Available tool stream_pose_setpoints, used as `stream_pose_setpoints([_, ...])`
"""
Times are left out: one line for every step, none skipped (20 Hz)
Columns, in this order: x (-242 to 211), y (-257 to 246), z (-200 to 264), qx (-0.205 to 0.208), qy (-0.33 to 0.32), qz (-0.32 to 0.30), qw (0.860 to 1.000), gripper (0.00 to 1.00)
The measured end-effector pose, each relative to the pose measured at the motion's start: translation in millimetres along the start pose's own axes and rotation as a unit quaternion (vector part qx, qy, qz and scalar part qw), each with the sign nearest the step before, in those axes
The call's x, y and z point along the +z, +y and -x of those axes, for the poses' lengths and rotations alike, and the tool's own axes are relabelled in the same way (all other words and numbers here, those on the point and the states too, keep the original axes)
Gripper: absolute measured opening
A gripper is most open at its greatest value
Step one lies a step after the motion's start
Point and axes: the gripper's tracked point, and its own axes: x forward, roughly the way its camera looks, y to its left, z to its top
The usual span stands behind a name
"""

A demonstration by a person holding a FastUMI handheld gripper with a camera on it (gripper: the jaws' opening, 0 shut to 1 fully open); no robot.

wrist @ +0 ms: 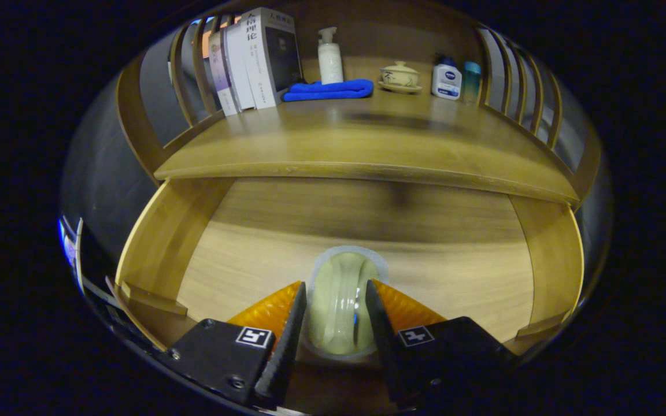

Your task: Pull open the drawer, take out the items inside it, and place them on the countertop above the cabinet.

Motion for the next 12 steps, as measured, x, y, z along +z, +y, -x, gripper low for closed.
stream_pose_setpoints([0.2,-0.6,-0.3,-0.003,0.0,0.001,1.0,0.64])
stream_pose_setpoints([0.1,-1.6,-0.4,-0.005,0.001,0.003,1.0,0.59])
stream_pose_setpoints([-0.1,-3.4,-0.7,-0.008,0.001,0.004,1.0,0.54])
stream_pose_setpoints([0.8,-5.8,-0.9,-0.011,0.001,0.003,1.0,0.49])
stream_pose_setpoints([1.8,-5.4,-1.7,-0.009,-0.001,-0.002,1.0,0.44])
stream_pose_setpoints([2.6,-4.9,-1.1,-0.007,-0.003,-0.005,1.0,0.39])
stream_pose_setpoints([3.0,-3.9,-1.1,-0.005,-0.006,-0.005,1.0,0.34])
stream_pose_setpoints([3.3,-5.2,-2.0,-0.009,-0.007,-0.005,1.0,0.29])
stream_pose_setpoints([2.5,-4.7,-2.0,-0.009,-0.007,-0.001,1.0,0.25])
stream_pose_setpoints([4.1,-5.0,-1.4,-0.008,-0.013,0.003,1.0,0.2])
stream_pose_setpoints([3.0,-3.6,-1.9,-0.006,-0.011,0.004,1.0,0.19])
stream_pose_setpoints([3.7,-3.7,-1.6,-0.005,-0.014,0.005,1.0,0.18])
